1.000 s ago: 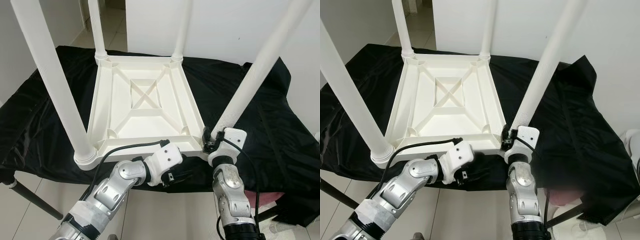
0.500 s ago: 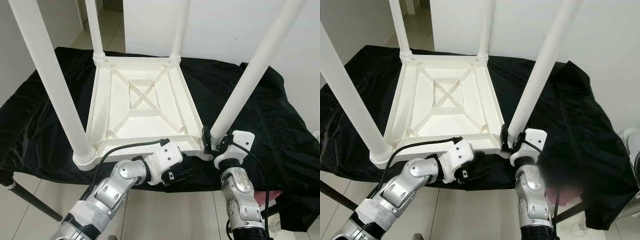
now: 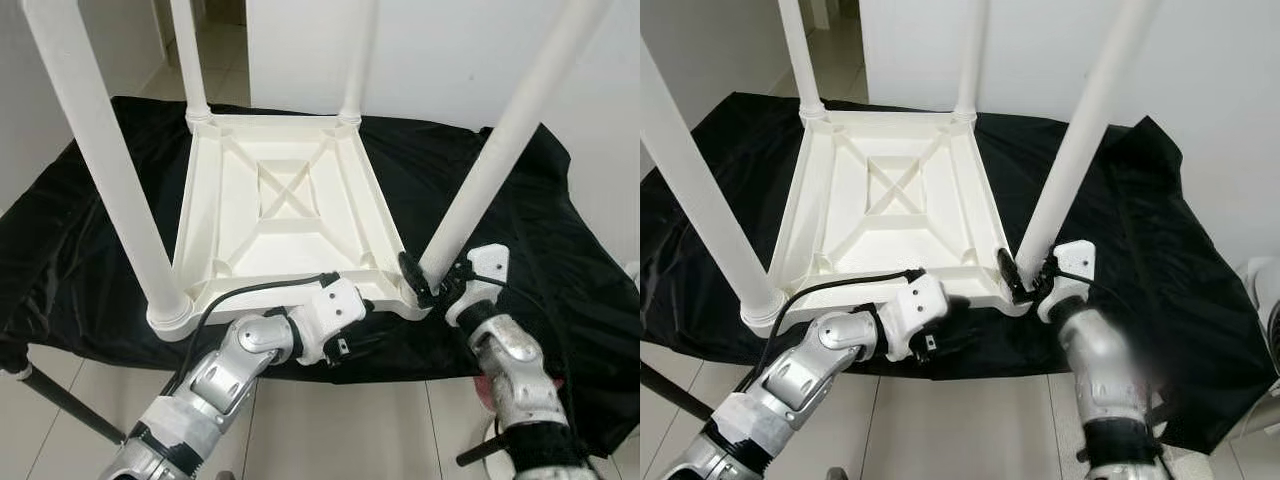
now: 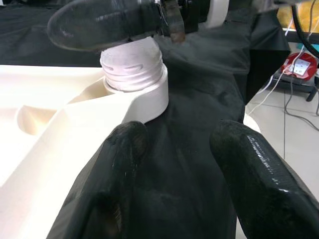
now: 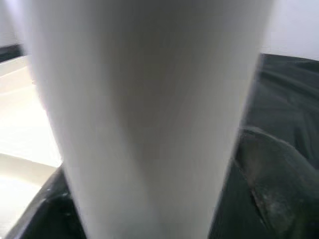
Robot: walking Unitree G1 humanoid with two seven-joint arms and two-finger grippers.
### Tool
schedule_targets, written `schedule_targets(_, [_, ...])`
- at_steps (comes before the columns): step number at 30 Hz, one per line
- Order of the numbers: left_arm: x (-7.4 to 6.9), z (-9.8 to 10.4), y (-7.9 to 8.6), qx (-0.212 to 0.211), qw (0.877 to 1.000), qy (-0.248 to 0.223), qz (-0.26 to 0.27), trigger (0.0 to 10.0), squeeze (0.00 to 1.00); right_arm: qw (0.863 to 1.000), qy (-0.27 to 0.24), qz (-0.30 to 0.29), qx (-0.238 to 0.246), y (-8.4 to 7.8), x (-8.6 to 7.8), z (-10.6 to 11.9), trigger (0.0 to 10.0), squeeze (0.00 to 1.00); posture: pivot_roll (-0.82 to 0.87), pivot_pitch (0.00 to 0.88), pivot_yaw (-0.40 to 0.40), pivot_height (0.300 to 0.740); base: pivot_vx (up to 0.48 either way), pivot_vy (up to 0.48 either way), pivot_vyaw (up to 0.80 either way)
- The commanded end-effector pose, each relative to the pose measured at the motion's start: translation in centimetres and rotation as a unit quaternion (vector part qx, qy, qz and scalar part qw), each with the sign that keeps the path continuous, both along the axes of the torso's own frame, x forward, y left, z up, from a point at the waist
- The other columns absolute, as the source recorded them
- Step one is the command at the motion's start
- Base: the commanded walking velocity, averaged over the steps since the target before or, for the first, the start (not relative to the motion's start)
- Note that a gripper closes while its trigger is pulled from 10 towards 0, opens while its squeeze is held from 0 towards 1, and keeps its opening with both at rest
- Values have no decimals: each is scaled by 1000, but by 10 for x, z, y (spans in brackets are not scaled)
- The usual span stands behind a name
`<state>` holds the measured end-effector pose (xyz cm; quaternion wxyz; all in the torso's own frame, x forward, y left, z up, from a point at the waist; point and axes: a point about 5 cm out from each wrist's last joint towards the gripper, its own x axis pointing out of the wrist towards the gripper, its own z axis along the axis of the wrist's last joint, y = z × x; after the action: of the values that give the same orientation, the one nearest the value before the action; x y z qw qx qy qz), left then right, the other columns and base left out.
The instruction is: Building children table
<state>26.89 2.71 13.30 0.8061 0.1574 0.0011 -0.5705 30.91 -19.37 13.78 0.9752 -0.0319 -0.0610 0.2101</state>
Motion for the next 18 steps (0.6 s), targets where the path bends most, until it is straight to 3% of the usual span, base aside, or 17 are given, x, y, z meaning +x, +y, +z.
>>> schedule_targets(1, [0, -1, 0, 6, 1000, -3, 2, 10000, 0, 1000, 14, 18, -6, 0, 2, -6, 0, 0, -7, 19, -62, 740, 0, 0, 0])
schedule_targets(15, [2, 0, 2, 3, 1000, -2, 14, 10000, 0, 998, 44, 48, -14, -3, 3, -17, 0, 0, -6, 34, -67, 740, 0, 0, 0])
schedule_targets(16, [2, 1, 2, 2, 1000, -2, 15, 10000, 0, 998, 43, 46, -10, -3, 3, -17, 10000, 0, -7, 35, -67, 740, 0, 0, 0])
schedule_targets(18, [2, 1, 2, 2, 1000, -2, 15, 10000, 0, 999, 40, 16, -4, -3, 3, -16, 10000, 0, -10, 36, -66, 740, 0, 0, 0])
